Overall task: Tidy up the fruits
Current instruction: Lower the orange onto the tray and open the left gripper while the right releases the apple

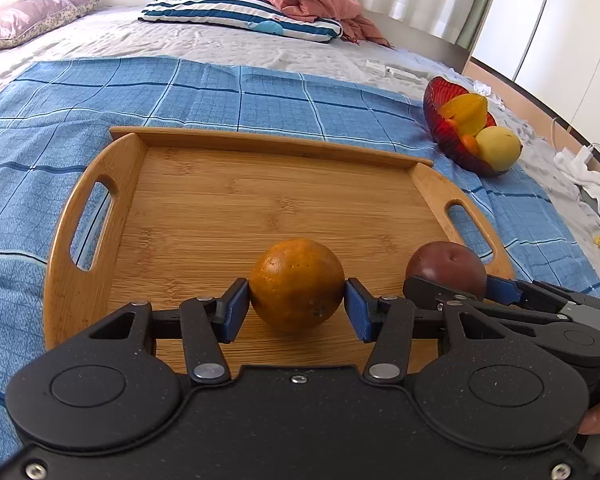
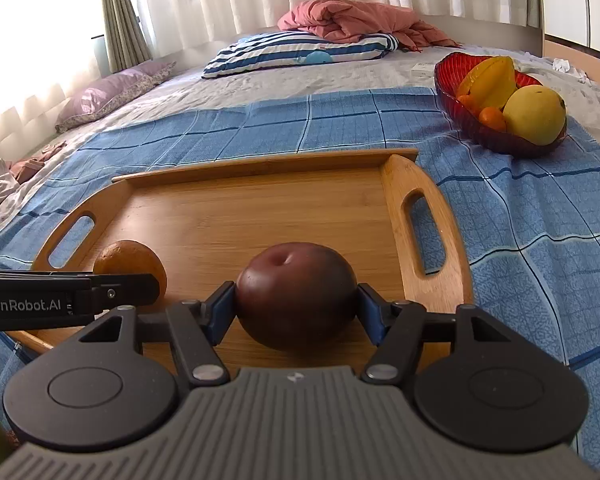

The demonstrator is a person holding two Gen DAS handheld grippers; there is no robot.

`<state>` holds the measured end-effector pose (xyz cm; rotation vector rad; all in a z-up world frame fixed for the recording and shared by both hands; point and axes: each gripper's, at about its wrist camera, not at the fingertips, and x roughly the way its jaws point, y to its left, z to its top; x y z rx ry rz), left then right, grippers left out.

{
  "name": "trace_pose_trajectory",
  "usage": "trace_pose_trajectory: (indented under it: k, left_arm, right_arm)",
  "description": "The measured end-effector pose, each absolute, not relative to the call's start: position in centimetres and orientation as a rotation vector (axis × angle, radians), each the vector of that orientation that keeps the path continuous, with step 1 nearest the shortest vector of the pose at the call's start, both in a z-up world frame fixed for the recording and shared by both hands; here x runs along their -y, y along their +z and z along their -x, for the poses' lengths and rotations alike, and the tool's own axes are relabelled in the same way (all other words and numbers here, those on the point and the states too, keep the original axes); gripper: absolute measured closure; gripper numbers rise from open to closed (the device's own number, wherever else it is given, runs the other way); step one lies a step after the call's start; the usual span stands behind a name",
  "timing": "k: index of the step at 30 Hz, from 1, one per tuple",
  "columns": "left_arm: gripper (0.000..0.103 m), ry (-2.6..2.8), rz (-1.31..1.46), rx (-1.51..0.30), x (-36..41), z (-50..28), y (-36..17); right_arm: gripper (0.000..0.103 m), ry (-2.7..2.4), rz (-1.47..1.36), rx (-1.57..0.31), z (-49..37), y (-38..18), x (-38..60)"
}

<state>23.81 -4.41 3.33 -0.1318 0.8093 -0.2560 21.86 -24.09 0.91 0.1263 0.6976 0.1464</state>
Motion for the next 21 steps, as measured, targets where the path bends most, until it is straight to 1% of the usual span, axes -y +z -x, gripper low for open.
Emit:
trace_pose_trajectory:
  k: [13, 15, 17, 21]
  left_arm:
    - [0.053, -0.277, 0.106, -0.8, 4.62, -23.56, 3.16]
    - [0.053, -0.283, 0.116, -0.811, 4.55, -23.65, 3.04]
    - [0.053, -0.281, 0.11, -0.812, 4.65, -23.63, 2.94]
    - [0.052, -0.275, 0.088, -0.801, 4.93, -23.54, 2.92]
  right_arm:
    - [0.036, 0.148, -0.114, -0.694, -21.54, 0.63, 23.95]
    - [0.036, 0.148, -0.111, -0.696, -21.52, 0.65, 23.9]
    - [0.033, 0.149, -0.111, -0.697, -21.49, 0.69, 23.86]
    - [0.033, 0.149, -0.108, -0.69, -21.39, 0.88, 23.77]
